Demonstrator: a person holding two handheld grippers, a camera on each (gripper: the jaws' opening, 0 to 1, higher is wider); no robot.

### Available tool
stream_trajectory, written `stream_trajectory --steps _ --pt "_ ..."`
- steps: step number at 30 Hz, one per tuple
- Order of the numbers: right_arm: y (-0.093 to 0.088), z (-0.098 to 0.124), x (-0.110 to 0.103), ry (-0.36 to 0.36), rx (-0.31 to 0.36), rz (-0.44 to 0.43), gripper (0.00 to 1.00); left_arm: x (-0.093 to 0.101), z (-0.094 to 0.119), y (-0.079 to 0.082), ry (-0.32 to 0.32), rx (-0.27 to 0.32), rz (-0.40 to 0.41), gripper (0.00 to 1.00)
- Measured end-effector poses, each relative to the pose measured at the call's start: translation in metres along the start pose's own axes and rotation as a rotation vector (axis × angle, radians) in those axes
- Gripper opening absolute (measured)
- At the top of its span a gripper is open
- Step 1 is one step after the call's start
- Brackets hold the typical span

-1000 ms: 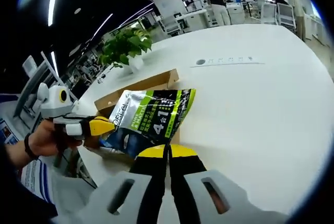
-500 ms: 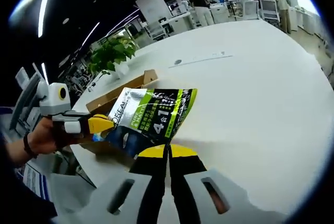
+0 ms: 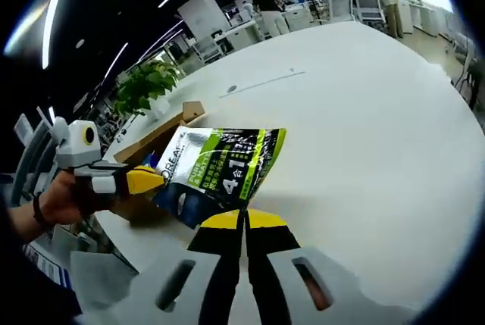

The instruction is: Operate the shoe box by opening the lid, removing the specified soft item, and placing it in the target area until the item is outside and the box remains undamaged.

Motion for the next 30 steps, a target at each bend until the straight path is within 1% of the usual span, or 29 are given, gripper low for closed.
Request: stream_trajectory --steps 10,13,21,29,30 --pt "-0.011 0.005 0.017 -0.018 -0.007 -0.032 0.00 0.010 -0.017 -0.001 -0.020 -0.030 -0.013 0.00" --pt "-0.011 0.006 0.021 -0.021 -0.011 -0.038 0.00 0.012 -0.022 -0.001 -0.021 -0.035 -0.015 0.00" --pt "-0.005 0.006 0.036 -0.033 -0.016 -0.047 0.00 0.018 -0.035 0.005 -0.018 -0.044 -0.023 0.00" --pt "0.008 -0.001 0.048 -0.033 -0.021 -0.047 0.00 0.016 -0.047 0.013 0.006 -0.051 -0.021 0.00" --pt "0.011 -0.003 0.049 -0.032 -0.025 -0.045 0.00 0.016 -0.050 0.015 0.017 -0.055 -0.026 0.00"
Point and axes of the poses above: the point that each gripper's makers call its tool centre point, and the gripper's own axes: z roughly backward along the fingers, x roughly to its right, y roughly out of its top, the point moved 6 cm from there along z, roughly backward along the fingers, and after that the axes turned 1 degree about -y, right-handed, at the moved point
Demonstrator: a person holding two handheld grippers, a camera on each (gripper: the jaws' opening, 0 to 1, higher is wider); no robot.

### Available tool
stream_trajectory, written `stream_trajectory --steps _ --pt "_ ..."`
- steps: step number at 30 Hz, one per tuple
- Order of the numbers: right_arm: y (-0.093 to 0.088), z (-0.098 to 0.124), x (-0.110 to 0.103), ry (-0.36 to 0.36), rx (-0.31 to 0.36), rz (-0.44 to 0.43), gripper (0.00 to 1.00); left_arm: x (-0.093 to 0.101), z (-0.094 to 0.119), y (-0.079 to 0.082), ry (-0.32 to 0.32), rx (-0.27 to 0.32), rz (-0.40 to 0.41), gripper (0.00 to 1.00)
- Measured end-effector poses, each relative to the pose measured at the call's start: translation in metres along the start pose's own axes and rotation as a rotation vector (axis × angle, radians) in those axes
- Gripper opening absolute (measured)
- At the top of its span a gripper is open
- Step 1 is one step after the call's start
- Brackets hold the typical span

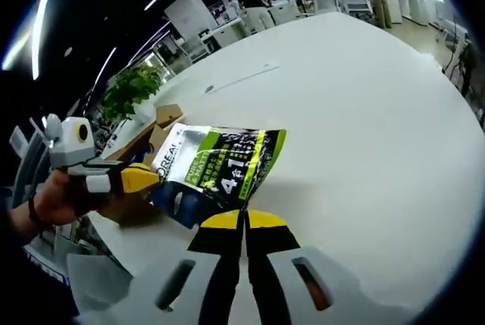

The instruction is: Operate the shoe box by opening the lid, removing the specified soft item, and placing it in the target area until the item is outside and the box remains undamaged.

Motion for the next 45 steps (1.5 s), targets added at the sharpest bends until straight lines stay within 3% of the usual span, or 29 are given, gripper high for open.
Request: stream_trajectory --steps 14,18,26,36,45 --pt "0.005 -0.032 0.026 -0.010 -0.082 0.023 0.00 -0.005 -0.033 -0.008 0.141 -0.116 -0.135 0.01" --pt "0.004 -0.040 0.032 -0.015 -0.111 0.041 0.00 -0.010 -0.042 -0.016 0.160 -0.141 -0.098 0.01" --pt "0.000 -0.050 0.039 -0.011 -0.147 0.058 0.00 -0.019 -0.058 -0.027 0.199 -0.186 -0.099 0.02" --pt "-0.001 -0.060 0.046 -0.017 -0.169 0.058 0.00 -0.025 -0.066 -0.030 0.232 -0.204 -0.101 0.02" --pt "0.007 -0.073 0.047 -0.023 -0.159 0.039 0.00 -0.033 -0.075 -0.024 0.293 -0.182 -0.042 0.07"
Point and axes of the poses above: the point that each gripper's makers call its tool centre point, and the gripper's own axes: z roughly backward along the fingers, x roughly to its right, y roughly out of its top, the point moved 6 cm from there along z, roughly backward along the fingers, and after that the axes turned 1 degree about -y, right-handed, at the moved point
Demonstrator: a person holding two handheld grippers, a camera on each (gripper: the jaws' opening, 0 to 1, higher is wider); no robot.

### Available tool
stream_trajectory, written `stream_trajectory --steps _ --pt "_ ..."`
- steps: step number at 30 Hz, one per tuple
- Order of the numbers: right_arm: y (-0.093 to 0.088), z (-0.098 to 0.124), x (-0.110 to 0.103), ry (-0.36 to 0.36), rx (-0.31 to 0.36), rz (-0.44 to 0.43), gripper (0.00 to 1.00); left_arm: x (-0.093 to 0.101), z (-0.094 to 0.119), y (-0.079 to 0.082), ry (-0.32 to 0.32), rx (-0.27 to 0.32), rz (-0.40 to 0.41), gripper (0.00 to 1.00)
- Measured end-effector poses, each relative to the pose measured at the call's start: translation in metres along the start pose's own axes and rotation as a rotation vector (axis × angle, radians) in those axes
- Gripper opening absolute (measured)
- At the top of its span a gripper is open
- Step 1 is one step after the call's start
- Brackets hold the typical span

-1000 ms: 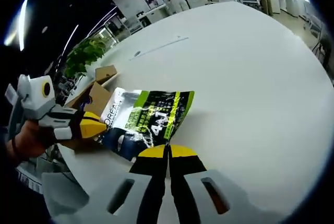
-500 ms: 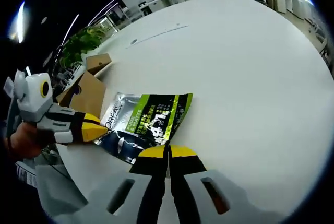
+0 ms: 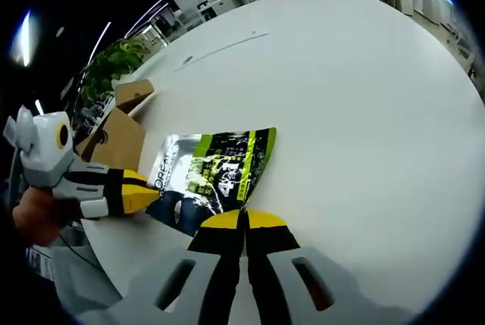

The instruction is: Operate the shoe box by opening the lid, removing the specified soft item, and placing it in the target area until the item is outside and the box remains undamaged.

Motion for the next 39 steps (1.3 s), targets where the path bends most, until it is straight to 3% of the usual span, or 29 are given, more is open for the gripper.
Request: stream_trajectory --steps 11,19,24,30,39 --pt "0.007 -0.005 0.002 -0.003 0.012 -0.007 0.00 -0.003 -0.003 0.003 0.029 0.012 0.034 0.11" --pt "0.007 -0.004 0.002 -0.019 0.010 0.001 0.03 -0.001 0.001 0.001 0.044 0.008 -0.012 0.17" --pt "0.008 0.001 0.000 -0.034 0.025 0.039 0.06 0.001 0.011 -0.003 0.063 0.013 -0.088 0.19" --pt "0.009 0.008 0.002 -0.074 0.036 0.071 0.13 0.003 0.021 -0.002 0.039 0.038 -0.110 0.19" --pt "0.009 0.020 -0.002 -0.090 0.050 0.090 0.13 0.018 0.038 0.000 -0.048 0.104 -0.159 0.20"
Point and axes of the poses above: the point that each gripper's makers call its tool centre point, and the gripper's own axes: z roughly backward along the fingers, x roughly to its right, y roughly out of its top, the point moved 6 cm from there along z, roughly backward along the fingers, and after that the axes turned 1 degree about -y, right-handed, at the moved point
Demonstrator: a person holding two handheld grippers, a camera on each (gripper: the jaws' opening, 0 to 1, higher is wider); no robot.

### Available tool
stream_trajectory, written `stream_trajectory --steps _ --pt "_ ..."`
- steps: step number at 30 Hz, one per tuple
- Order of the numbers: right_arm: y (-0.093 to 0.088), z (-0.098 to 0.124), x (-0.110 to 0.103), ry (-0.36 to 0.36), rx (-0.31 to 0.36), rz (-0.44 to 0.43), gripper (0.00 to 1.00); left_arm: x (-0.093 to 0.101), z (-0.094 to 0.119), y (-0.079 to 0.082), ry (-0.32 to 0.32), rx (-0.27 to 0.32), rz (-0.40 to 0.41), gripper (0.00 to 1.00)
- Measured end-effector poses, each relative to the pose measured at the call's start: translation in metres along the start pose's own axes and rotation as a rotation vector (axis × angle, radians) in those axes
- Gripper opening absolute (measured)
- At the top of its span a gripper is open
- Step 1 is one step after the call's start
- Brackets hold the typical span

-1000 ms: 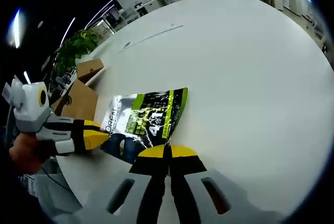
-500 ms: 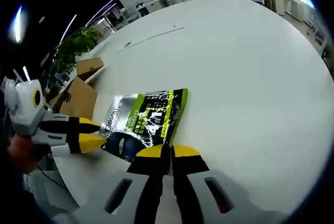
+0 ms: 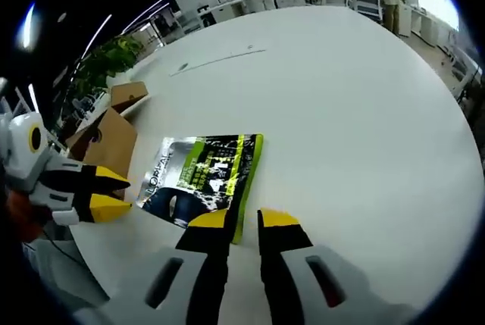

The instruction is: Operate the shoe box by opening the lid, removing the specified soft item, and placing it in the target area until the item is outside and the box remains undamaged.

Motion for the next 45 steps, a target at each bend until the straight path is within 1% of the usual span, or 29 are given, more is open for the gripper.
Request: stream_trajectory --steps 5,6,7,8,9,12,16,20,24,27,28,31,34,36,43,44,45 --pt "0.004 0.008 -0.011 0.004 0.012 0.013 0.12 0.003 0.010 0.005 -0.022 0.039 -0.005 0.20" --pt "0.004 0.007 -0.009 0.005 0.015 0.016 0.12 0.003 0.012 0.006 -0.025 0.045 -0.006 0.20" --pt "0.005 0.007 -0.010 0.006 0.017 0.019 0.12 0.003 0.014 0.009 -0.042 0.069 0.002 0.20" --pt "0.007 0.009 -0.013 0.006 0.020 0.023 0.12 0.005 0.015 0.011 -0.061 0.083 0.014 0.20" --pt "0.009 0.011 -0.016 0.008 0.024 0.026 0.12 0.004 0.019 0.012 -0.068 0.089 0.015 0.20" --pt "0.013 0.013 -0.021 0.014 0.031 0.037 0.11 0.002 0.026 0.017 -0.061 0.118 0.000 0.20" --pt "0.020 0.016 -0.034 0.026 0.039 0.056 0.11 -0.010 0.037 0.021 -0.042 0.150 0.033 0.20" --pt "0.025 0.017 -0.044 0.034 0.047 0.071 0.10 -0.022 0.050 0.020 -0.025 0.174 0.056 0.19" --pt "0.031 0.017 -0.058 0.051 0.057 0.077 0.10 -0.034 0.063 0.016 -0.007 0.189 0.070 0.19" --pt "0.040 0.016 -0.076 0.091 0.087 0.053 0.10 -0.043 0.076 0.012 0.009 0.212 0.092 0.19" --pt "0.042 0.016 -0.081 0.098 0.093 0.058 0.10 -0.048 0.082 0.012 0.019 0.226 0.104 0.19" --pt "0.047 0.013 -0.100 0.125 0.094 0.080 0.10 -0.060 0.095 0.006 0.042 0.234 0.107 0.19" --pt "0.052 0.008 -0.122 0.165 0.090 0.112 0.11 -0.076 0.107 -0.001 0.069 0.242 0.128 0.19" --pt "0.055 0.005 -0.136 0.192 0.089 0.129 0.11 -0.090 0.118 -0.009 0.099 0.248 0.155 0.19" --pt "0.060 -0.007 -0.182 0.264 0.075 0.188 0.11 -0.127 0.149 -0.036 0.180 0.261 0.212 0.19" --pt "0.061 -0.009 -0.185 0.272 0.071 0.197 0.11 -0.131 0.153 -0.039 0.189 0.263 0.224 0.19" --pt "0.060 -0.013 -0.192 0.289 0.063 0.210 0.11 -0.138 0.160 -0.044 0.205 0.270 0.250 0.19"
Point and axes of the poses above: the point that each gripper's makers call its tool centre point, and the gripper's own axes: z roughly backward along the fingers, x roughly to its right, y roughly out of its top, the point moved 6 cm from there along z, roughly backward along the fingers, and after that the axes turned 1 degree about -y, right-handed, at the moved point
